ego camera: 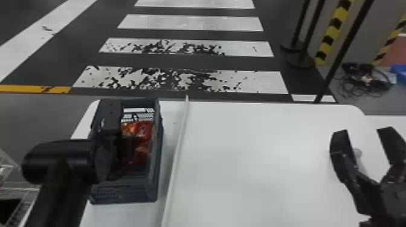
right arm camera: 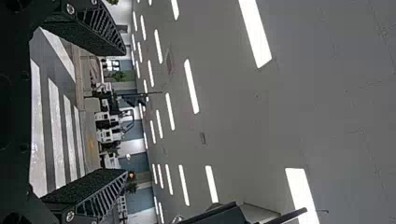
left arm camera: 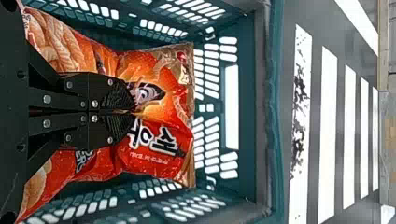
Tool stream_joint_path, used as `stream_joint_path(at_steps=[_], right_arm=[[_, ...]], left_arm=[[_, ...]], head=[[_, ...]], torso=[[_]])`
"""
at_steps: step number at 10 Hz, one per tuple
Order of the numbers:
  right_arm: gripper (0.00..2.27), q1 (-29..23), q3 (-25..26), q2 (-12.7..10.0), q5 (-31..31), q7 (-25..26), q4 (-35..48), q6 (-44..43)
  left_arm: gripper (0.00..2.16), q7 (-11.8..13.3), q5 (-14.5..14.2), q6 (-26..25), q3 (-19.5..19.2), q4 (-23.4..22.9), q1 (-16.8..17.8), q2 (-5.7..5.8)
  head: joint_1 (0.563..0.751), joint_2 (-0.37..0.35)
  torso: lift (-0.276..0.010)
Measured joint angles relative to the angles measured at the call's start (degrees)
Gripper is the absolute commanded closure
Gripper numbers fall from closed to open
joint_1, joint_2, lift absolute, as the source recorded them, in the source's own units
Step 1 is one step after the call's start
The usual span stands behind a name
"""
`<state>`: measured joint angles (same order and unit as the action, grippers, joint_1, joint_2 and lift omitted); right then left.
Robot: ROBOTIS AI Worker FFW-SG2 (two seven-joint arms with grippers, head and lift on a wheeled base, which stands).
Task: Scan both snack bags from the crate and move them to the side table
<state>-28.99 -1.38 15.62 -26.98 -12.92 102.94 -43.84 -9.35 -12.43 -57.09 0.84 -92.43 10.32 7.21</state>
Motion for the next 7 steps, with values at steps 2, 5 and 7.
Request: stream_joint_path(at_steps=[2, 5, 7], right_arm=[[0.1, -0.7, 0.3, -0.1, 0.0, 0.0, 0.6, -0.2], [0.1, -1.1, 0.4, -0.2, 0.0, 0.0, 1.3, -0.2], [0.1, -1.1, 0.4, -0.3, 0.0, 0.0, 1.3, -0.1]], left_arm=[[1.97, 0.3, -0.4, -3.3, 0.2, -5.1, -1.0, 0.0], [1.97, 0.4, 0.0, -9.4, 0.6, -13.2, -2.9, -0.01], [1.97, 0.5, 0.6, -13.3, 0.8, -17.3, -3.8, -0.01]], head=[[0.695, -0.012], [0.695, -0.028], [0.695, -0.032]], torso=[[-0.095], [-0.095], [-0.095]])
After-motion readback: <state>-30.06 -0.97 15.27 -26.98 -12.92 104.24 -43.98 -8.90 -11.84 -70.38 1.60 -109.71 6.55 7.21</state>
